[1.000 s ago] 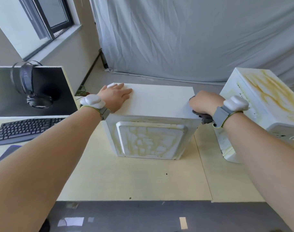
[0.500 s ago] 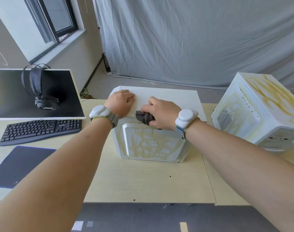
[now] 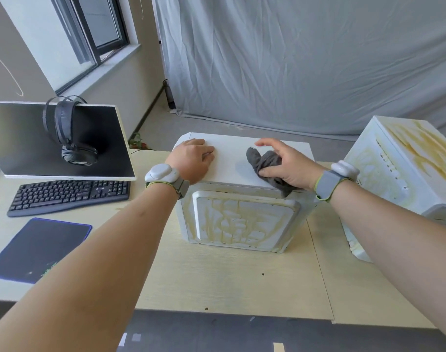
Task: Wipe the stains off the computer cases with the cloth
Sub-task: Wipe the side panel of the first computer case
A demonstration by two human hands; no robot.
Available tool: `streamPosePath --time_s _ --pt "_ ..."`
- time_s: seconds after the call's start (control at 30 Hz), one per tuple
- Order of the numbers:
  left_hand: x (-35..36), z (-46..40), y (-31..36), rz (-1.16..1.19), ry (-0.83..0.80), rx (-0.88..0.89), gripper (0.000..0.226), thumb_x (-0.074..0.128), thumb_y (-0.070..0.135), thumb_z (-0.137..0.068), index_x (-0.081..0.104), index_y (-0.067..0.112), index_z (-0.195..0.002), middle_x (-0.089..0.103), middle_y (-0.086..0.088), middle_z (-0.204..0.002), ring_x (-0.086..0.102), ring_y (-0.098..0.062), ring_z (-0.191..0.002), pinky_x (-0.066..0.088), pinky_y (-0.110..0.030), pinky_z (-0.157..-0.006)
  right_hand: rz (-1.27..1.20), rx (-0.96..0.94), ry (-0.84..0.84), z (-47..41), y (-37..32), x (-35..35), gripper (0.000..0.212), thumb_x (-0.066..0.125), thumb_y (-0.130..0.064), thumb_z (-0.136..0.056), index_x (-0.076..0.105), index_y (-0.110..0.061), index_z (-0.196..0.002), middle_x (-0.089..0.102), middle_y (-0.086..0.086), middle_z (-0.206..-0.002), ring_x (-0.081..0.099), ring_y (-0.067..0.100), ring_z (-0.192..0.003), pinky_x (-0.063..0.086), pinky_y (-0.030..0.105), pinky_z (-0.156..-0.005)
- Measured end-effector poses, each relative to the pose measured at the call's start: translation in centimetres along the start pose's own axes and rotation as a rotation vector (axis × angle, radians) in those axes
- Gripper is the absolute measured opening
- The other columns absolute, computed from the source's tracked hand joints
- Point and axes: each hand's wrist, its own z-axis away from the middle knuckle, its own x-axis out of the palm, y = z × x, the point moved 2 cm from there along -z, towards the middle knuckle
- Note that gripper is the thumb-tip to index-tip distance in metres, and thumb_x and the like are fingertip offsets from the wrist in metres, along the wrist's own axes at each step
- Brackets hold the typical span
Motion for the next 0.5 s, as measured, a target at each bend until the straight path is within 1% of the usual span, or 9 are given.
streamPosePath --time_s 0.03,0.07,0.13,0.2,0.3,0.37,0.43,0.47,0.5 --pt "0.1 0.0 0.0 -0.009 0.004 -0.003 0.028 0.052 0.027 -0.101 0.072 0.009 -0.109 0.063 -0.016 -0.120 0.051 -0.032 -0.117 0.038 -0.036 -0.099 0.083 -0.044 -0.032 -0.1 -0.2 0.6 0.059 0.076 -0.031 -0.086 0.048 -0.049 -0.135 0.063 0.000 -0.123 0.059 0.021 -0.109 0.046 0.034 -0.099" --pt "0.1 -0.1 0.0 -0.019 0.006 -0.004 0.028 0.052 0.027 -0.101 0.072 0.009 -0.108 0.063 -0.016 -0.119 0.052 -0.032 -0.116 0.039 -0.036 -0.098 0.198 -0.095 -0.058 -0.1 -0.4 1.5 0.058 0.072 -0.038 -0.088 0.046 -0.053 -0.137 0.060 -0.003 -0.124 0.059 0.019 -0.109 0.046 0.036 -0.100" --pt "0.1 -0.1 0.0 -0.017 0.018 0.001 0.027 0.054 0.027 -0.100 0.073 0.012 -0.110 0.064 -0.015 -0.119 0.052 -0.033 -0.116 0.039 -0.036 -0.099 0.428 -0.173 -0.064 0.2 -1.1 3.2 0.047 0.066 -0.046 -0.091 0.051 -0.055 -0.135 0.052 -0.010 -0.111 0.056 0.015 -0.099 0.047 0.036 -0.091" --pt "0.0 -0.1 0.2 -0.007 0.014 0.012 0.027 0.055 0.026 -0.100 0.074 0.016 -0.116 0.064 -0.013 -0.121 0.052 -0.033 -0.119 0.039 -0.035 -0.101 0.547 -0.227 -0.025 0.8 -1.2 3.7 0.043 0.067 -0.049 -0.090 0.057 -0.052 -0.132 0.046 -0.011 -0.107 0.051 0.013 -0.092 0.046 0.035 -0.082" --pt "0.2 -0.1 0.0 -0.041 0.001 0.027 0.028 0.053 0.026 -0.101 0.073 0.015 -0.117 0.064 -0.014 -0.120 0.053 -0.033 -0.118 0.040 -0.036 -0.101 0.596 -0.307 -0.015 1.6 -0.3 2.9 0.045 0.075 -0.041 -0.085 0.064 -0.039 -0.129 0.046 -0.006 -0.109 0.049 0.015 -0.093 0.044 0.034 -0.077" --pt "0.6 -0.4 -0.2 -0.105 -0.008 0.051 0.027 0.049 0.027 -0.102 0.071 0.013 -0.108 0.063 -0.012 -0.111 0.055 -0.033 -0.109 0.045 -0.039 -0.097 0.584 -0.290 -0.029 2.3 0.7 1.6 0.041 0.077 -0.031 -0.084 0.066 -0.031 -0.123 0.045 -0.005 -0.107 0.048 0.016 -0.089 0.040 0.031 -0.074" --pt "0.8 -0.6 0.0 -0.191 -0.003 0.077 0.026 0.044 0.028 -0.101 0.064 0.014 -0.093 0.057 -0.005 -0.092 0.055 -0.031 -0.096 0.044 -0.037 -0.085 0.576 -0.245 -0.025 3.3 2.2 0.1 0.035 0.074 -0.024 -0.083 0.066 -0.027 -0.117 0.046 -0.005 -0.103 0.049 0.018 -0.082 0.038 0.030 -0.071" --pt "0.6 -0.7 -0.1 -0.233 -0.017 0.073 0.025 0.041 0.028 -0.100 0.060 0.016 -0.088 0.053 -0.001 -0.088 0.055 -0.030 -0.094 0.040 -0.035 -0.083 0.565 -0.223 -0.016 3.6 2.7 -0.3 0.032 0.074 -0.022 -0.082 0.065 -0.027 -0.113 0.046 -0.006 -0.101 0.050 0.019 -0.080 0.037 0.029 -0.070" --pt "0.6 -0.9 0.2 -0.272 -0.041 0.072 0.025 0.039 0.027 -0.099 0.058 0.018 -0.087 0.052 0.001 -0.089 0.055 -0.028 -0.099 0.037 -0.035 -0.086 0.541 -0.200 -0.006 4.2 3.4 -0.9 0.029 0.074 -0.021 -0.082 0.065 -0.028 -0.109 0.047 -0.007 -0.098 0.050 0.018 -0.079 0.038 0.030 -0.070"
